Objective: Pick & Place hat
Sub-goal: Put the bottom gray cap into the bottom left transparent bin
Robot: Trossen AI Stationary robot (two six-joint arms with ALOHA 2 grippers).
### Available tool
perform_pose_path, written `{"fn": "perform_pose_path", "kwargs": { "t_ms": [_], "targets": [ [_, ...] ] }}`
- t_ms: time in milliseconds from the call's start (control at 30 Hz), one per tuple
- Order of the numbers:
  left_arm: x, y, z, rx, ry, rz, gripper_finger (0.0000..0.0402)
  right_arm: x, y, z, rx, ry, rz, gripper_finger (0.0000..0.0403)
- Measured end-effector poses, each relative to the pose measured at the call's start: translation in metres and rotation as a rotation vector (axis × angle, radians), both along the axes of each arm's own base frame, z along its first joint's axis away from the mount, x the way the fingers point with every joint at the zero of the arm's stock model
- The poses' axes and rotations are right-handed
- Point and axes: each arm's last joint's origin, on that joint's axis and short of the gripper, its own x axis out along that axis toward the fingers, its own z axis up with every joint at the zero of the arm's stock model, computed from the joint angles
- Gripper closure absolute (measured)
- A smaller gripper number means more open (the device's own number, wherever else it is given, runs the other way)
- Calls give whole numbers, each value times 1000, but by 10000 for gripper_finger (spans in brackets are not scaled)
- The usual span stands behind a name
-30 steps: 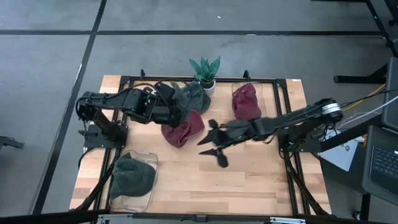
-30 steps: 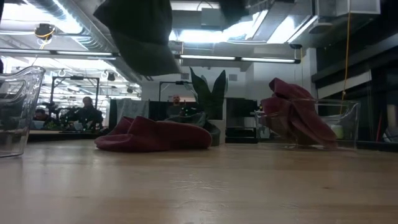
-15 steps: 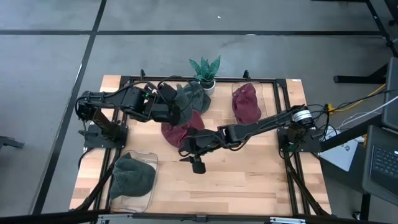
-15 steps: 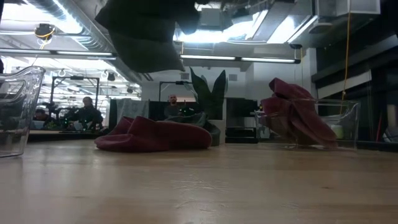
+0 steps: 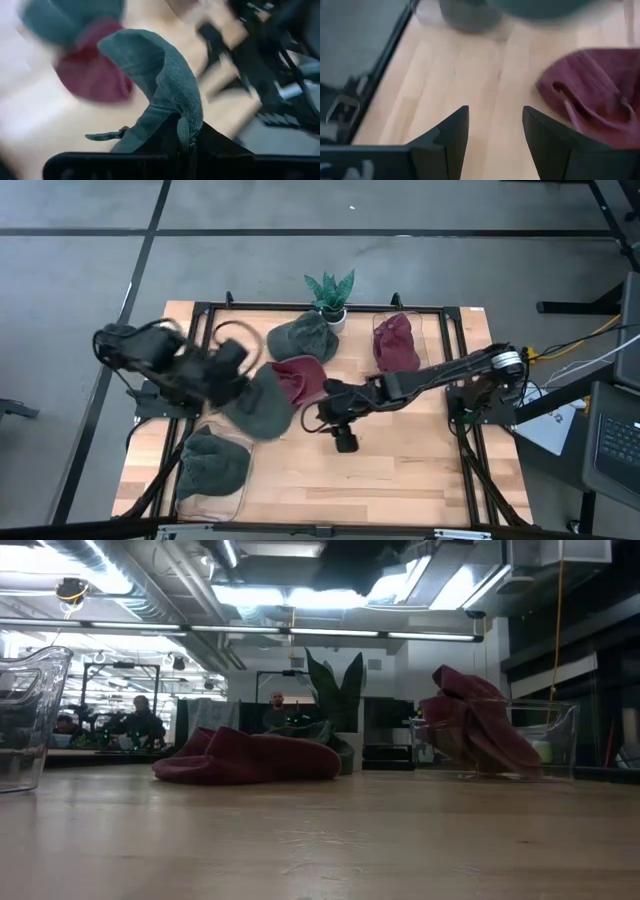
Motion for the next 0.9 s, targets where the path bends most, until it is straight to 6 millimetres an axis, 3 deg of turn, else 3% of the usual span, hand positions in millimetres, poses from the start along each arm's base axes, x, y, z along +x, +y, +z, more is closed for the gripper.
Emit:
{"fn": "perform_pose_path", "kwargs": {
  "t_ms": [167, 333, 567, 900],
  "targets": [
    [-29, -19, 9, -238, -32, 37, 385, -21, -10, 18, -38, 39, 13, 218],
    [-38, -39, 7, -393, 31, 51, 385, -37, -21, 36, -46, 23, -5, 218],
    [-27, -66, -7, -420, 105, 94, 385, -49, -32, 52, -54, -20, -47, 218],
    [-8, -95, -31, -467, 273, 122, 384, -50, -35, 52, -49, -11, -60, 218]
  ]
}}
